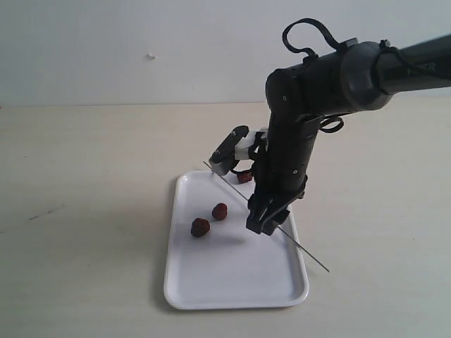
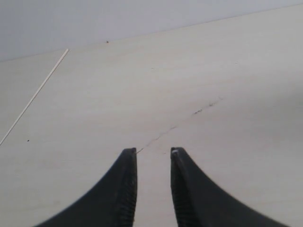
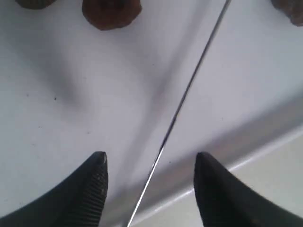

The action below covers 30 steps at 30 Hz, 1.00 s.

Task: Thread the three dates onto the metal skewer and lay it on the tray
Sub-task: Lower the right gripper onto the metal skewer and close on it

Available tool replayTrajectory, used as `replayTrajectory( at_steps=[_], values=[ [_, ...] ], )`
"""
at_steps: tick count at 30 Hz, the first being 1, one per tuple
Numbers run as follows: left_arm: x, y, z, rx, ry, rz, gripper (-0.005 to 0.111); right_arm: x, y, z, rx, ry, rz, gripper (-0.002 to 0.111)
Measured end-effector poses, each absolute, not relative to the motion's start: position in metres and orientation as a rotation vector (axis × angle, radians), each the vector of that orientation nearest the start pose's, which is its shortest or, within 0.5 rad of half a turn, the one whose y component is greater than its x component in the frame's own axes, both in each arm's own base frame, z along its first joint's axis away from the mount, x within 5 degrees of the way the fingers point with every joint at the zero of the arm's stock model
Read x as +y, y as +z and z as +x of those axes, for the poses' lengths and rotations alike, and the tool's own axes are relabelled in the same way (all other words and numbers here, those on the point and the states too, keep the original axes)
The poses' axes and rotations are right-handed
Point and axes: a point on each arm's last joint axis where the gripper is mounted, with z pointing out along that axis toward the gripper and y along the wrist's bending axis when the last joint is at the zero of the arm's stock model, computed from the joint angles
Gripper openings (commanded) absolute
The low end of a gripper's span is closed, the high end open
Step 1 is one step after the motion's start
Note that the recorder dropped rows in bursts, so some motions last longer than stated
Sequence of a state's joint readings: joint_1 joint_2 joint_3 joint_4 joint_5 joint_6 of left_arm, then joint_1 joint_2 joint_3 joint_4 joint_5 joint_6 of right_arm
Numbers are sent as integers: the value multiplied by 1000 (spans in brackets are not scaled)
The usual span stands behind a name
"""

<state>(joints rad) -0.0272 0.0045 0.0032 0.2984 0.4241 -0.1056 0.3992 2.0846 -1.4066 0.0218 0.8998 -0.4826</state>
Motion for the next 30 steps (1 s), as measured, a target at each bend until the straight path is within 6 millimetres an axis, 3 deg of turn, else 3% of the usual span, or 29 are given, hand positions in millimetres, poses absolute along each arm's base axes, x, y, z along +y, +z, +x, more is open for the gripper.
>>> replayTrajectory(
  at_steps=[10, 27, 30],
  values=[
    [10, 176, 52, 1899, 211, 103, 27, 157, 127, 368, 2798, 25, -1302, 54],
    [10, 176, 52, 1899, 211, 103, 27, 162, 126, 367, 2829, 113, -1224, 54],
    [10, 176, 52, 1899, 211, 103, 27, 162, 118, 367, 2850, 115, -1232, 50]
  ],
)
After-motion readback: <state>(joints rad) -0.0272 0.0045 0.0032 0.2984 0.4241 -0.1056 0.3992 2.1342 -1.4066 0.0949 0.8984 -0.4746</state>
